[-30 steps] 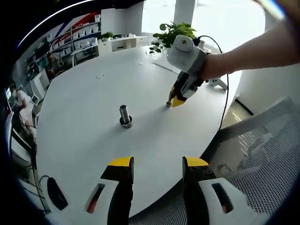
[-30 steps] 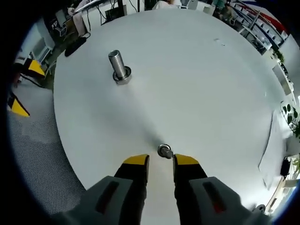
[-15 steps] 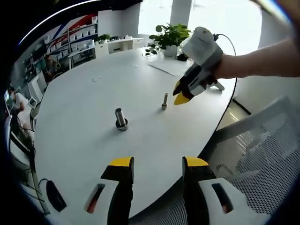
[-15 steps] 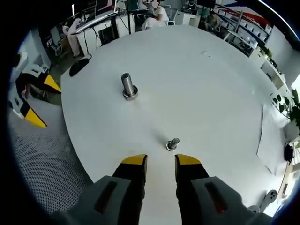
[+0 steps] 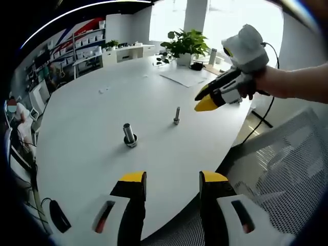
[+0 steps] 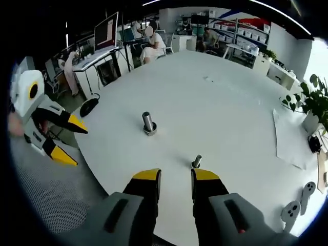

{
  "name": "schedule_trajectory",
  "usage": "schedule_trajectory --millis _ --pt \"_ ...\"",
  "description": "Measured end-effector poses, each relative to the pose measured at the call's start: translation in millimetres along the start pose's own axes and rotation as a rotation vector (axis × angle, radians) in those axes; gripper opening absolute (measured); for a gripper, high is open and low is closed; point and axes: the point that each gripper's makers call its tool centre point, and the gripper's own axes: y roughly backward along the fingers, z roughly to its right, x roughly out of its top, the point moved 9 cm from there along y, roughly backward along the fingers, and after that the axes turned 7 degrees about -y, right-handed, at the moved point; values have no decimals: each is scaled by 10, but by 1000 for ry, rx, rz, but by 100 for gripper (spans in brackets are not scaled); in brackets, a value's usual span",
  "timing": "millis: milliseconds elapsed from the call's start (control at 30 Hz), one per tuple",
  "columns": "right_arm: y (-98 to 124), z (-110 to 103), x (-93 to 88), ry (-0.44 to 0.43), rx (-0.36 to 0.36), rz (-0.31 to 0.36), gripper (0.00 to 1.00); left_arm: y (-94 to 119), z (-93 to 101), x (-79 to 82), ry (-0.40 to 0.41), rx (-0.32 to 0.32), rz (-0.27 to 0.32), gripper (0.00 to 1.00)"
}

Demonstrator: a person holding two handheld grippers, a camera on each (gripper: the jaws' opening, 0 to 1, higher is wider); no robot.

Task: Place the washer onto the threaded stud by aligning its center hole with the stud, sliding it down to the base, and recovering from edge contact or off-axis alignment until the washer reaches the visible bottom stop.

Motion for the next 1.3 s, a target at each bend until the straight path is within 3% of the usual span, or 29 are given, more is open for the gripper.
schedule_trajectory --millis 200,600,867,1100,1233,1300 --pt "174 -105 -28 25 -8 43 26 9 -1 28 -5 4 16 40" --pt "494 -19 -205 -136 -87 147 27 36 -17 68 -2 17 49 39" --pt "597 18 -353 -236 -118 177 30 63 -45 89 14 36 77 40" --pt "525 47 -379 -290 -120 190 32 55 -65 72 16 53 76 40" --pt "474 8 -395 -173 -150 146 32 74 -105 64 38 71 84 40" --pt "467 -23 -374 -182 -140 159 32 96 -117 75 41 84 95 40"
